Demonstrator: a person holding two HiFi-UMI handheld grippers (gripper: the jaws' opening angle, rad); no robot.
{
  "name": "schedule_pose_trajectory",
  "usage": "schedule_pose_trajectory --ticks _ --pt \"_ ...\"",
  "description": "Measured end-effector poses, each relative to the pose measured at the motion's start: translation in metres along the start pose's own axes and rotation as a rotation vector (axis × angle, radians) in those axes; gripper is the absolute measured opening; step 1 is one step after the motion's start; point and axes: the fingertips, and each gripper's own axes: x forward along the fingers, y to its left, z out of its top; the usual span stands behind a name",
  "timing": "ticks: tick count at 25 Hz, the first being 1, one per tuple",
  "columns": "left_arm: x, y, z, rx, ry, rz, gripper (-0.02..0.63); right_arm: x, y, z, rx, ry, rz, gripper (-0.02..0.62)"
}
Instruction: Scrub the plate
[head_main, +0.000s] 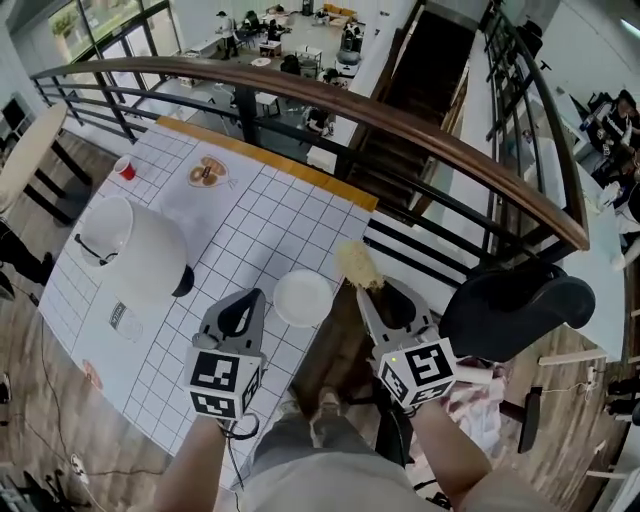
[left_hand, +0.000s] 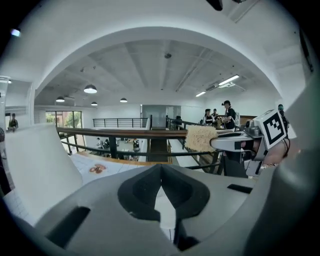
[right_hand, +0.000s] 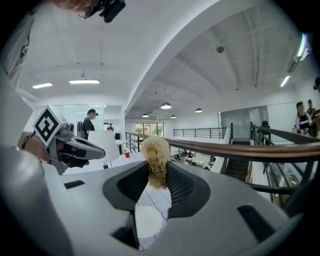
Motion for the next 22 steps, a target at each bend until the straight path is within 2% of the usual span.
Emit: schedule_pose_trajectory --ticks 5,10,16,20,22 --pt "-0.059 -0.011 0.083 0.068 -0.22 0.041 0.014 -0.04 0.021 0.069 -0.044 -0.137 0.042 0.112" --pt "-0.115 -0.029 0.133 0.108 -0.322 0.061 0.014 -0.079 0.043 0.115 -0.068 -0.236 0.072 0.112" --pt "-0.155 -0.055 0.154 0.137 -0.4 0.018 0.014 -0.114 0.082 0.155 -0.118 -0.32 0.141 0.112" --pt "-0.175 -0.062 0.152 0.117 -0.462 0.037 0.014 -0.127 0.097 0.156 -0.113 -0.321 0.155 0.113" --pt "-0.18 -0.064 0.144 0.118 -0.463 0.044 0.014 -0.13 0.103 0.148 -0.089 -0.3 0.169 0.113"
